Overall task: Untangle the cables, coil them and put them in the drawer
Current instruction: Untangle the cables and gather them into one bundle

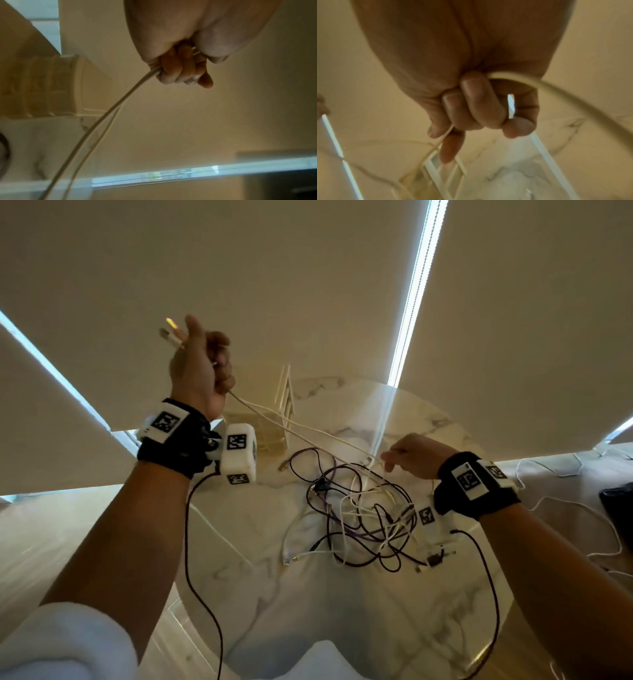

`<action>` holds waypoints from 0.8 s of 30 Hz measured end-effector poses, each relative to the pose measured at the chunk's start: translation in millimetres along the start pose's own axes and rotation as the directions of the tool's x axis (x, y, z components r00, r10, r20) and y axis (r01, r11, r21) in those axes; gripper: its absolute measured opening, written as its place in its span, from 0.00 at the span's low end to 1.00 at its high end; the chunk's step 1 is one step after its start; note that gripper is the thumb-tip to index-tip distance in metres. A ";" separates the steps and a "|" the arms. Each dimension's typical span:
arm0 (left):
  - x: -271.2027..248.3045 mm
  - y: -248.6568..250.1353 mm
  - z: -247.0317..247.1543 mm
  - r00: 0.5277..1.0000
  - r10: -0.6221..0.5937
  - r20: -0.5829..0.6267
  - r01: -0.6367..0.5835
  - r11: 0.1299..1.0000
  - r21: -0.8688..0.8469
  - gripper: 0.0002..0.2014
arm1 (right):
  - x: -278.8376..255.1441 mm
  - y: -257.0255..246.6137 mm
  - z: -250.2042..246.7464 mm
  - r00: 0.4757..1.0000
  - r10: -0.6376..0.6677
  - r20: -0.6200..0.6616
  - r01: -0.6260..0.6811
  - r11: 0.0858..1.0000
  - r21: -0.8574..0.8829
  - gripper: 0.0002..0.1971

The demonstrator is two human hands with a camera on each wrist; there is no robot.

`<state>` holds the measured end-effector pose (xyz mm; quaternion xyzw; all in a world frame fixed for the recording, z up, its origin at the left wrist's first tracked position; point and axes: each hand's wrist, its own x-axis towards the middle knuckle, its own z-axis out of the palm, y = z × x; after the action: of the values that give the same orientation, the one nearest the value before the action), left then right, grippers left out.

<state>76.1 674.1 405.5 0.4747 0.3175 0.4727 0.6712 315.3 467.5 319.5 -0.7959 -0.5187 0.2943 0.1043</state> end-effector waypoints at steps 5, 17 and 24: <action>-35.8 -57.7 35.8 0.952 -0.037 0.303 -0.172 0.755 0.633 0.09 | -14.2 -33.5 -34.1 0.968 -0.126 -0.217 0.213 0.869 0.446 0.16; -30.5 -155.1 13.2 0.915 -0.358 0.185 -0.060 0.332 0.941 0.17 | -56.9 -48.4 -110.0 0.748 -0.177 -0.640 0.652 0.378 0.657 0.11; -72.6 -96.7 95.2 0.783 -0.301 0.544 -0.067 0.829 0.556 0.14 | -29.0 -64.2 -61.2 0.841 -0.229 -0.490 0.539 0.435 0.722 0.14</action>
<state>166.1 564.2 346.3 0.7508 0.2349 0.1381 0.6017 293.1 478.5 409.6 -0.5397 -0.4570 0.3401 0.6198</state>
